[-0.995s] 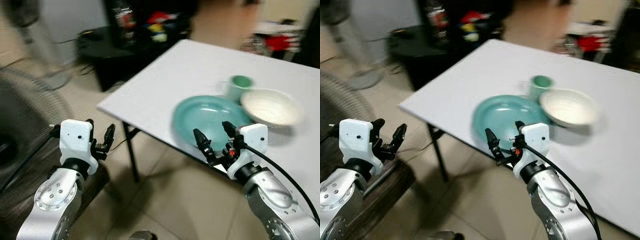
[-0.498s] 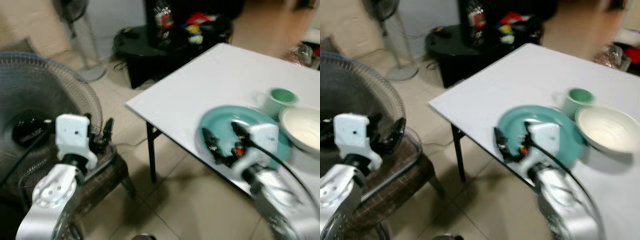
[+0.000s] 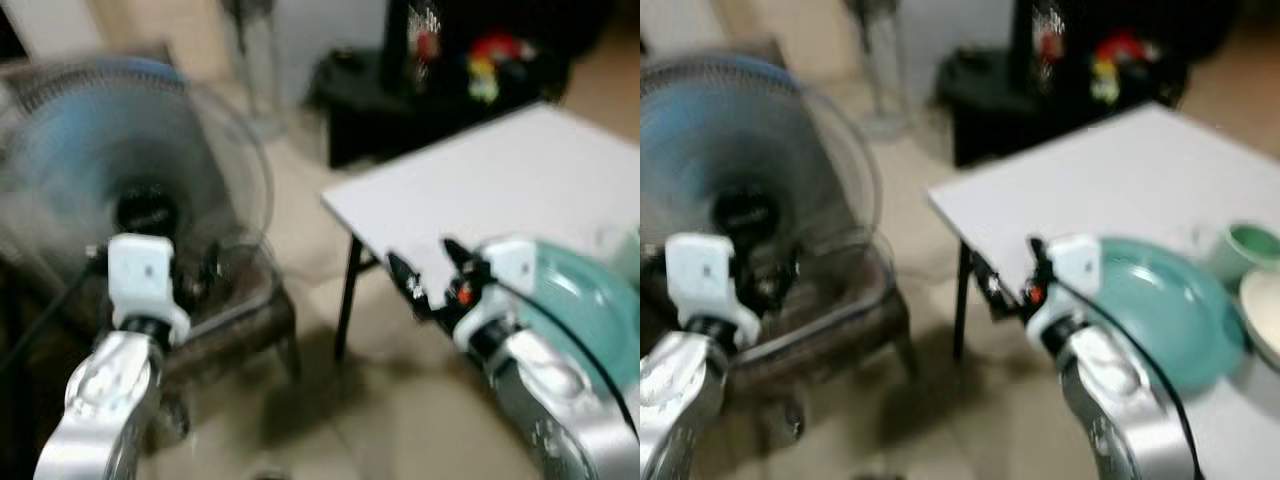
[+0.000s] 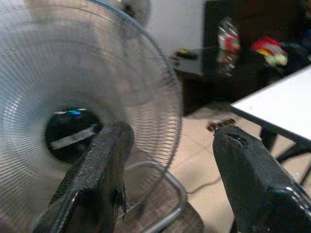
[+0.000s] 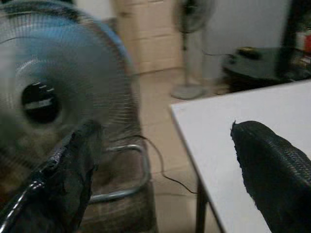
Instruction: Setting the table
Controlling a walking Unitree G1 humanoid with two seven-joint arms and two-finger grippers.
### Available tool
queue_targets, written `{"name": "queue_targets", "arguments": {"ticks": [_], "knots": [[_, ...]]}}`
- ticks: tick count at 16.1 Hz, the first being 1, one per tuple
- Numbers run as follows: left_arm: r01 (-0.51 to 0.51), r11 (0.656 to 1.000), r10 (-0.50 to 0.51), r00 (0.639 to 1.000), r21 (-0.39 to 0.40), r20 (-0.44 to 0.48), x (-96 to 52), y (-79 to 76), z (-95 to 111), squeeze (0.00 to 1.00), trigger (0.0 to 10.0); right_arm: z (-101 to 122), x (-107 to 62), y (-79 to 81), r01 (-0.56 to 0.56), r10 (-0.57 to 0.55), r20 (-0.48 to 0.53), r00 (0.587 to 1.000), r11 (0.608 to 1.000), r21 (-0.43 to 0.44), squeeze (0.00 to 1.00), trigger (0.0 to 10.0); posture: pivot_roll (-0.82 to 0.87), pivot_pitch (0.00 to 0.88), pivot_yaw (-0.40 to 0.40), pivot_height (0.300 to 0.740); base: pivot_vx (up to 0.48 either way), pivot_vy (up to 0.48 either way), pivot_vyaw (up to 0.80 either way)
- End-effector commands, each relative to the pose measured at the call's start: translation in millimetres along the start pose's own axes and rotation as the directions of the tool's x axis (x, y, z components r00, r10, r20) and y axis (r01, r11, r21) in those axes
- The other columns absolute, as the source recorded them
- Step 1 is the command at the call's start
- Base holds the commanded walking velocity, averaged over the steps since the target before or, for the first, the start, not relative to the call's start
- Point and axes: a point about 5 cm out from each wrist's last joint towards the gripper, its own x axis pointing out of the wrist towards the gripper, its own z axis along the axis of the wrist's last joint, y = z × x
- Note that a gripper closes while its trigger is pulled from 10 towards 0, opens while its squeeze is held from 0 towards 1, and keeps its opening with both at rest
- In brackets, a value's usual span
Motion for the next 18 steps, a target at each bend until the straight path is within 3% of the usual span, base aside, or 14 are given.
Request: {"name": "queue_targets", "arguments": {"ticks": [1, 18], "knots": [[-0.003, 1.0, 0.003, 1.0, -0.001, 0.002, -1.6, -0.8, 2.6, 0.0, 10.0, 1.9, -0.3, -1.7, -0.012, 0.012, -0.002, 1.0, 1.0, -0.01, 1.0, 10.0, 0.02, 0.0, 0.037, 0.74, 0.0, 0.0, 0.8], [0.002, 0.999, -0.004, 0.999, 0.044, 0.049, 2.3, -1.1, 10.1, 0.0, 10.0, -0.7, 4.3, 7.8, -0.18, 0.181, -0.025, 0.983, 0.983, 0.033, 1.0, 10.0, 0.04, 0.0, 0.024, 0.74, 0.0, 0.0, 0.8]]}}
